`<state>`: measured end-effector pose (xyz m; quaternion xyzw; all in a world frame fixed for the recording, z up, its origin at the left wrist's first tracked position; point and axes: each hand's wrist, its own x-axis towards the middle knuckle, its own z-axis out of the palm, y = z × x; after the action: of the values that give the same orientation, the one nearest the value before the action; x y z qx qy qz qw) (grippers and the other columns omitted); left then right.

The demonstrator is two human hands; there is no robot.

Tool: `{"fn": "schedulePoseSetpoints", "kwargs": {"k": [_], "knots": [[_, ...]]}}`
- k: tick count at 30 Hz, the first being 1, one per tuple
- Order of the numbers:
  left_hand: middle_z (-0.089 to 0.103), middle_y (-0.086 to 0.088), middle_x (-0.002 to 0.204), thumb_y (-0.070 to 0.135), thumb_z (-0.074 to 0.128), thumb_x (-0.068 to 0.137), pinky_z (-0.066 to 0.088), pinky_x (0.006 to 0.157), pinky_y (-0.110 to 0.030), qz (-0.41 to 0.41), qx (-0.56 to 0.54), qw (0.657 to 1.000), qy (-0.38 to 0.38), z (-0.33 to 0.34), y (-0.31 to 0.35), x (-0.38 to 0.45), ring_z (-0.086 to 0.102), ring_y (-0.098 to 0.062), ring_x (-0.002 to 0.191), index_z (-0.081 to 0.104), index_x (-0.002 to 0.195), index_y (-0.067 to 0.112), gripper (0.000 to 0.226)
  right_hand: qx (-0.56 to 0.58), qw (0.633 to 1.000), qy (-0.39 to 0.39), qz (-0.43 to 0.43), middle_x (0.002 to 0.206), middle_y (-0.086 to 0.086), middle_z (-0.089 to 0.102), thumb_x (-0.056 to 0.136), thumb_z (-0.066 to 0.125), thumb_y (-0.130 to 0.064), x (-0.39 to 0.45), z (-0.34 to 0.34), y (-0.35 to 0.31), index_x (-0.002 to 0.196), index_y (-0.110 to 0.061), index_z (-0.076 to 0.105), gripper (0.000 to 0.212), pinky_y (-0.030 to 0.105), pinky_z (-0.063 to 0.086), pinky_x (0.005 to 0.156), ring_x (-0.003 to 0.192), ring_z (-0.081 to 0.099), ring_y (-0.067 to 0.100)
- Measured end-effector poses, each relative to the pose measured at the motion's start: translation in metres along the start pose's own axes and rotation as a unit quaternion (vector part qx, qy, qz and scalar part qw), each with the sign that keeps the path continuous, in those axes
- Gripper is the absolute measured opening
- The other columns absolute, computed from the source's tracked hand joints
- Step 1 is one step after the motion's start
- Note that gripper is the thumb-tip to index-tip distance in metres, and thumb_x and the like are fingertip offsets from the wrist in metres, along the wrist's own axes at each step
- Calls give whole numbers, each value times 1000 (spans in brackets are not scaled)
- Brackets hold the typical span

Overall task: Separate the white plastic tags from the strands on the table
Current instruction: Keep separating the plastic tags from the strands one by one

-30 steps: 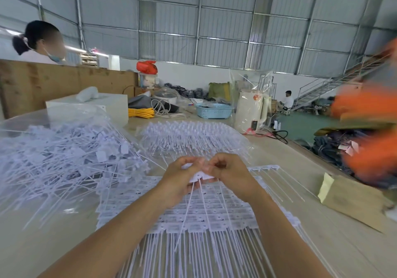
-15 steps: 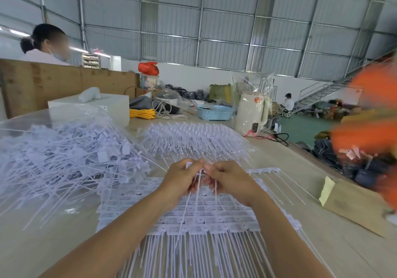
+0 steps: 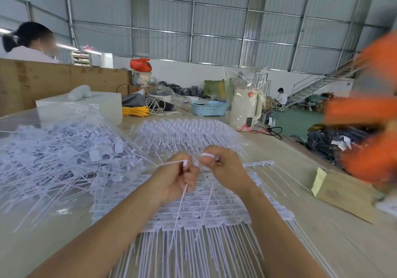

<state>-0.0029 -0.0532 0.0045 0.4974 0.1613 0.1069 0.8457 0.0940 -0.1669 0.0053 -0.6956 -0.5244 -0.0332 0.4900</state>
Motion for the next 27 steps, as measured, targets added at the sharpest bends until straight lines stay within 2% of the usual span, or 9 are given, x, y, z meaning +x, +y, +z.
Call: {"fn": "schedulePoseSetpoints", "kwargs": {"k": [2, 4, 6, 10, 12, 16, 20, 25, 27], "knots": [[45, -1, 47, 16, 42, 91, 34, 35, -12, 23, -76, 996, -36, -3, 8, -2, 37, -6, 32, 43, 42, 15, 49, 169, 980, 54, 87, 58, -1, 41, 92, 54, -6, 0, -18, 1, 64, -11, 51, 28, 17, 32, 44, 47, 38, 7], [53, -5, 54, 29, 48, 95, 42, 39, -15, 71, -42, 996, -31, -4, 9, -4, 46, -8, 37, 51, 54, 13, 44, 439, 884, 59, 147, 58, 3, 41, 91, 48, -5, -1, -36, -3, 68, -8, 48, 23, 15, 27, 34, 41, 34, 6], [61, -7, 60, 38, 51, 92, 47, 45, -20, 116, 67, 991, 1, 1, 1, -4, 55, -12, 45, 57, 70, 9, 37, 578, 801, 27, 153, 58, 1, 47, 84, 48, -10, 0, -37, -8, 71, -7, 47, 13, 13, 30, 32, 40, 36, 4], [66, -8, 61, 40, 44, 97, 47, 44, -21, 134, 100, 986, 31, 17, -18, -3, 61, -16, 47, 64, 89, 6, 40, 301, 936, -20, 181, 66, 7, 57, 89, 57, -15, -1, 1, -14, 83, -2, 62, 15, 24, 43, 49, 52, 52, 15], [64, -10, 58, 48, 35, 97, 43, 40, -21, 107, 89, 990, 40, 19, -18, -5, 55, -17, 42, 63, 96, 4, 53, 235, 957, 0, 173, 68, 5, 58, 91, 59, -20, -3, 12, -11, 88, -1, 63, 19, 23, 46, 52, 54, 57, 12], [45, -3, 50, 62, 33, 90, 29, 36, -17, 60, 110, 992, 20, 22, -18, -8, 39, -13, 33, 55, 90, 6, 60, 152, 978, -32, 141, 78, -3, 60, 93, 55, -17, -5, 17, -7, 95, -16, 57, 3, 17, 46, 57, 63, 60, 2], [40, -1, 47, 38, 49, 97, 21, 36, -14, 77, 184, 980, 16, 25, -16, -11, 38, -10, 33, 51, 89, 5, 34, 133, 978, -45, 151, 71, 0, 65, 88, 48, 0, -6, 19, -8, 93, -15, 59, 19, 30, 51, 61, 64, 62, 14], [52, -7, 55, 6, 58, 92, 36, 37, -17, 90, 183, 978, -34, 29, 1, -22, 52, -12, 43, 59, 91, 4, 3, 233, 966, 15, 112, 53, 4, 62, 89, 60, -6, -6, 15, -13, 82, -14, 68, 13, 21, 42, 39, 40, 54, 15], [59, -9, 64, 0, 62, 88, 43, 41, -18, 78, 167, 982, -40, 28, 9, -26, 58, -13, 46, 57, 100, 6, 14, 262, 959, 43, 101, 54, 1, 64, 88, 62, -6, -6, 15, -14, 79, -15, 69, 15, 19, 42, 38, 39, 55, 11]]}}
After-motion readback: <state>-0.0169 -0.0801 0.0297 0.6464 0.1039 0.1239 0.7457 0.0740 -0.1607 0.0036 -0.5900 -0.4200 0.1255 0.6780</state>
